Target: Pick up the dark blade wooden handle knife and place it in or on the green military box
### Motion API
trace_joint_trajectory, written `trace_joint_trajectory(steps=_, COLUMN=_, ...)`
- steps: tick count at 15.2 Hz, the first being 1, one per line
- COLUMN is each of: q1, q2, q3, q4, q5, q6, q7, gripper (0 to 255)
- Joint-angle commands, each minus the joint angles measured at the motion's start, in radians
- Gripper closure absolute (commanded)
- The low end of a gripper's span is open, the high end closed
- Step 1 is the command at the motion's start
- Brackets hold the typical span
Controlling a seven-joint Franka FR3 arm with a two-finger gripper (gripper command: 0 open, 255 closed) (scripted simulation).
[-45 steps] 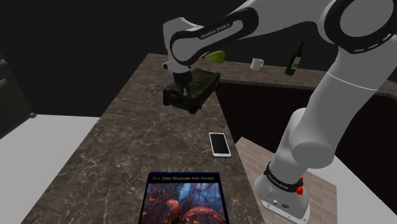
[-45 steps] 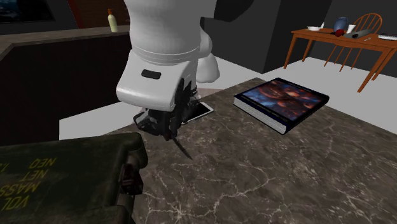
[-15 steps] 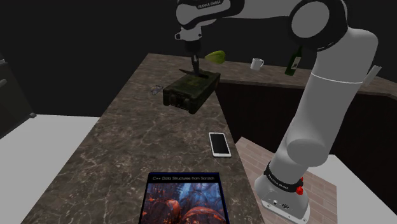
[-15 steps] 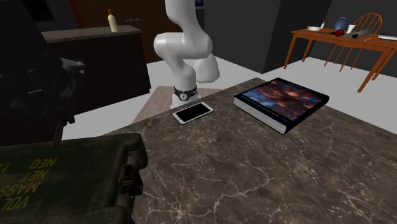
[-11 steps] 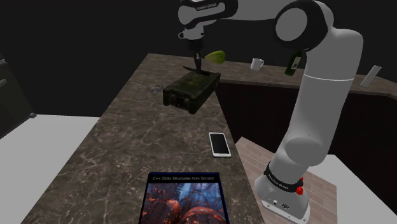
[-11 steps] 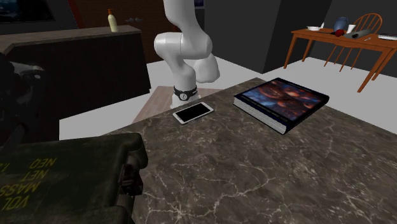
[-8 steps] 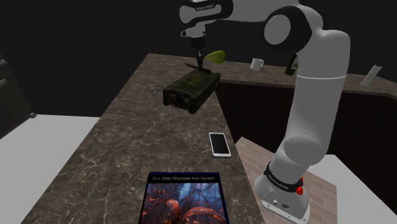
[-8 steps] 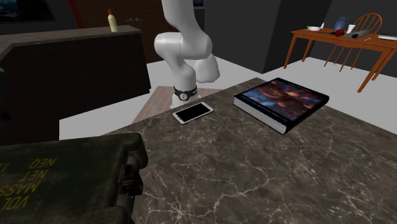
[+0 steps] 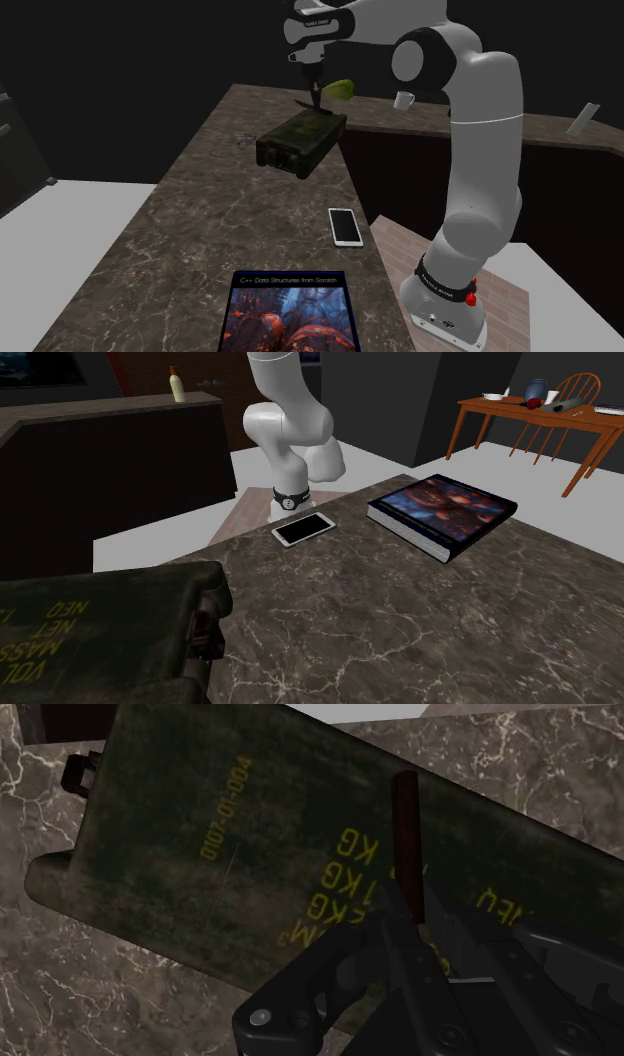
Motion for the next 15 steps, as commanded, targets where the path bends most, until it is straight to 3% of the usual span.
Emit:
trace_joint_trajectory(steps=1, q1=0.004, q2=-0.005, q3=0.001, q4=-0.036, q5=-0.001, q6=0.031, q7=0.007, gripper=255)
trace_joint_trajectory(steps=10, q1=0.005, q2=0.003, q3=0.004, q4=-0.144, q5=-0.001, q6=0.146, q7=0.023, gripper=255)
trace_joint_trajectory(steps=15, q1=0.005, q2=0.003, q3=0.004, q4=-0.144, q5=-0.001, q6=0.146, q7=0.023, gripper=255)
